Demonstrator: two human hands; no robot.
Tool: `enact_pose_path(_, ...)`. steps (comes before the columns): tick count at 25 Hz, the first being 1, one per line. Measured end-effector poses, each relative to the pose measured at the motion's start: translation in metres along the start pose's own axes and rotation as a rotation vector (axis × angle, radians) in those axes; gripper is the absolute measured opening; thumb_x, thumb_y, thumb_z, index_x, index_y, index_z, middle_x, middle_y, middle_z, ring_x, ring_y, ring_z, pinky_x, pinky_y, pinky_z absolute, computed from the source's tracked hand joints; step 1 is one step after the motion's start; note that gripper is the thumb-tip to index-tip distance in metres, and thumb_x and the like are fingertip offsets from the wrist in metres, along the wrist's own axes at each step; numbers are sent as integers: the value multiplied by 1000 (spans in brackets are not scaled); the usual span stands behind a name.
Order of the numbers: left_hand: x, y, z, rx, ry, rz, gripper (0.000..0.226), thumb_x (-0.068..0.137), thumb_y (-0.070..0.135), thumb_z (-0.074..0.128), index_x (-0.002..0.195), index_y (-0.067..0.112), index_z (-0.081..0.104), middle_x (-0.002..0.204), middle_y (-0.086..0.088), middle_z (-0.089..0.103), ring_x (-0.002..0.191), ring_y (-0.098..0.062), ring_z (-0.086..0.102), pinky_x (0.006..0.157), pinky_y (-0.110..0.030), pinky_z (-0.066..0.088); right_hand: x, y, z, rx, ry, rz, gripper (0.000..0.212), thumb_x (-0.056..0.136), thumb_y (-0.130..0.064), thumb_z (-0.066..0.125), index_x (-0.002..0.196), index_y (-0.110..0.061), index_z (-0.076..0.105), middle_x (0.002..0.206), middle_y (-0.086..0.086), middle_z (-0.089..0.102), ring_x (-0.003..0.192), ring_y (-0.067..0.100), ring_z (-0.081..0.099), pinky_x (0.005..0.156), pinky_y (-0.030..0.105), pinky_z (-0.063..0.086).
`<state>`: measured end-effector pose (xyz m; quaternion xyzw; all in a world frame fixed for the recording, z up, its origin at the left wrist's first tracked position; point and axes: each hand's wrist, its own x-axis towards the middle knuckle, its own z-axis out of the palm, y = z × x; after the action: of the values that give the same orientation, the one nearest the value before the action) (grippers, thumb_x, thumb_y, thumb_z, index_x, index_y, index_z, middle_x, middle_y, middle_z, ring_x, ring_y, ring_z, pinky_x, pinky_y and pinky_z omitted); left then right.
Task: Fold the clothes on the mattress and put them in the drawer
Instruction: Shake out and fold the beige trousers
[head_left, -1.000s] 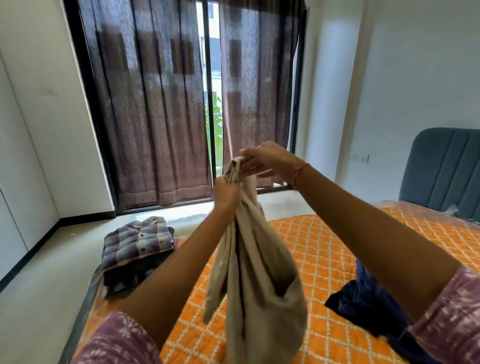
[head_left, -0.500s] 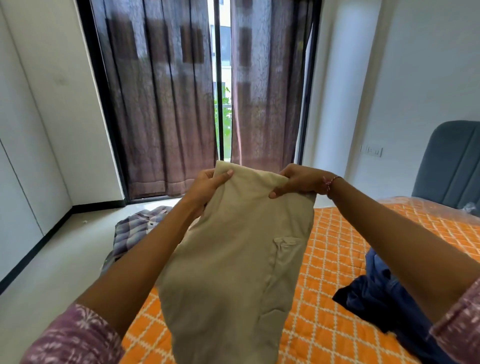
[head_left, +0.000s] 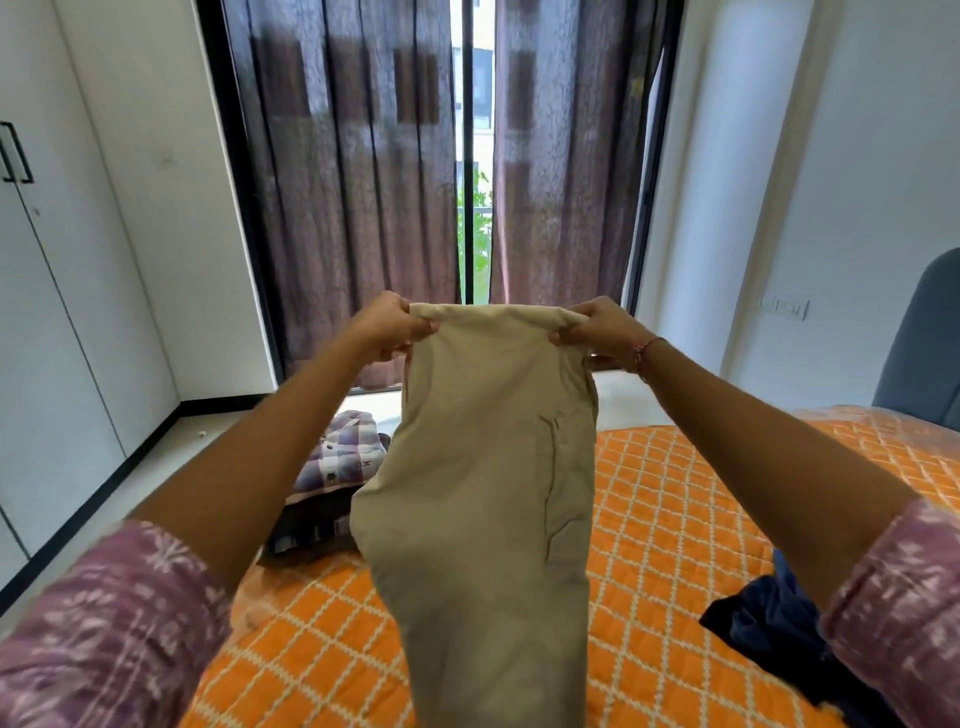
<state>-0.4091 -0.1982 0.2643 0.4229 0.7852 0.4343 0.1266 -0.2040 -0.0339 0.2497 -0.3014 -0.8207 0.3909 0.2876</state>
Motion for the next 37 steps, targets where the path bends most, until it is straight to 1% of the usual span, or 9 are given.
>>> enact_pose_path(5,27,7,20,-577,31,-12,10,98,9,49,100,6,58,92,-14,61,64,-23,65,48,-25,57,39,-9,3,104,356,-37,25,85,-8,59,105,-11,73,89,6,66,93,28,64,83,48,55)
enact_pose_path(12,2,-28,46,-872,-74,117,28,92,-11,40,84,4,62,75,-4,72,68,-14,71,68,-26,59,-28,19,9,68,504,-305,30,88,3,51,110,-6,70,102,1,68,94,9,61,81,6,46)
enact_pose_path(19,-168,-274,175,-415,-376,-370,21,66,32,72,53,15,73,50,3,58,59,-14,48,55,-30,42,-223,237,150,-441,-188,44,39,75,-35,50,106,-29,72,110,-1,71,104,24,65,86,33,46)
enact_pose_path(21,-189,-301,190,-168,-510,-301,32,48,49,60,59,23,74,56,7,58,54,-9,50,61,-35,42,-252,262,169,-632,-415,116,37,82,-33,53,116,-30,67,120,-2,66,114,24,58,89,32,43)
enact_pose_path(24,-197,-306,209,496,-566,184,62,46,64,46,95,33,67,103,10,58,105,-13,50,98,-42,35,-262,261,183,-876,-556,-77,27,91,-21,51,116,-17,59,118,8,58,110,31,53,82,39,41)
enact_pose_path(27,-210,-280,228,1041,-696,483,55,78,51,48,123,18,49,125,-8,52,114,-28,48,90,-38,40,-262,250,198,-976,-599,-34,25,97,-17,43,118,-8,52,119,16,53,110,34,51,79,41,40)
enact_pose_path(30,-201,-263,244,1116,-828,418,35,94,19,46,128,13,49,131,-11,50,120,-30,48,89,-39,42,-249,234,206,-1038,-699,126,27,90,-12,51,115,-9,62,120,15,60,112,34,56,82,37,46)
enact_pose_path(34,-205,-239,261,1173,-1035,299,34,88,25,59,118,11,63,118,-12,63,109,-30,59,83,-36,48,-250,227,209,-993,-854,279,37,85,-9,61,121,-9,63,127,15,59,118,32,56,89,37,48)
enact_pose_path(37,-238,-240,262,1140,-949,325,30,87,25,57,111,8,64,113,-17,64,105,-36,61,82,-38,49,-281,225,210,-970,-784,296,30,91,-15,52,118,-9,63,123,16,61,114,34,57,87,38,48)
